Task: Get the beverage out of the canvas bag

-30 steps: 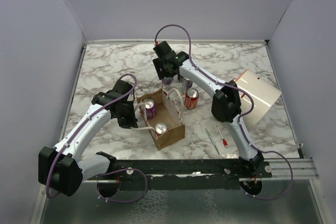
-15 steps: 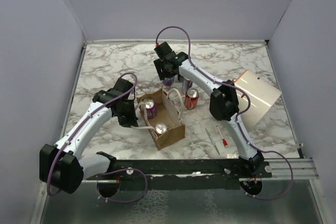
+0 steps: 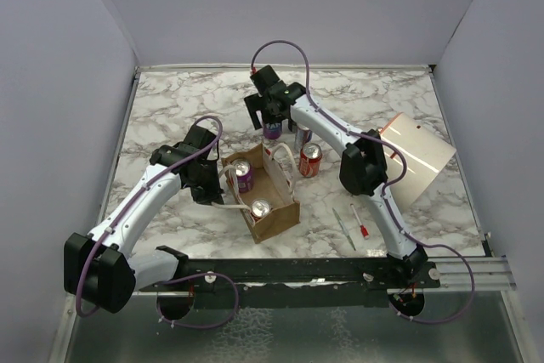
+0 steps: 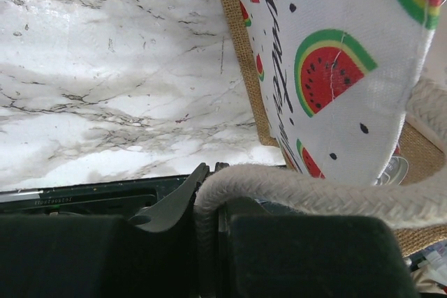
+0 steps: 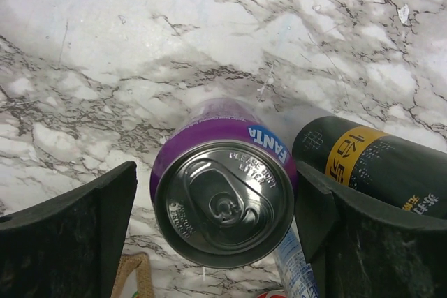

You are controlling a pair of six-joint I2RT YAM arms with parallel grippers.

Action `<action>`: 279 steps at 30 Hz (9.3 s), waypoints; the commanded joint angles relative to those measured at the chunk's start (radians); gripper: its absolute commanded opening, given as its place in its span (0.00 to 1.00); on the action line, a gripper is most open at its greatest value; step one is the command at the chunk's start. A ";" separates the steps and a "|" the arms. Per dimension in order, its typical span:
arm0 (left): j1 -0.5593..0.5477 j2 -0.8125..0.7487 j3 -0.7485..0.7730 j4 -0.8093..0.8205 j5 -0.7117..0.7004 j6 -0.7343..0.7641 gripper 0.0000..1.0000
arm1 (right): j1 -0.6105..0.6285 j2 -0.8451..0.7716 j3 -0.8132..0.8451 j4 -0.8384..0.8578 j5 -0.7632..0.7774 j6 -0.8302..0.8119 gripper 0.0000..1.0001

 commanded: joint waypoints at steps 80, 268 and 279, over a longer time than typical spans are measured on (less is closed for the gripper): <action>0.000 -0.290 -0.141 0.056 0.051 -0.037 0.00 | 0.444 -0.497 -0.747 -0.082 -0.165 0.213 0.85; -0.001 -0.226 -0.186 0.160 0.043 -0.064 0.00 | -0.167 -1.040 -0.859 0.063 -0.583 -0.012 0.70; 0.000 -0.291 -0.229 0.166 0.059 -0.116 0.00 | 0.187 -0.967 -0.650 0.146 -0.555 0.020 0.69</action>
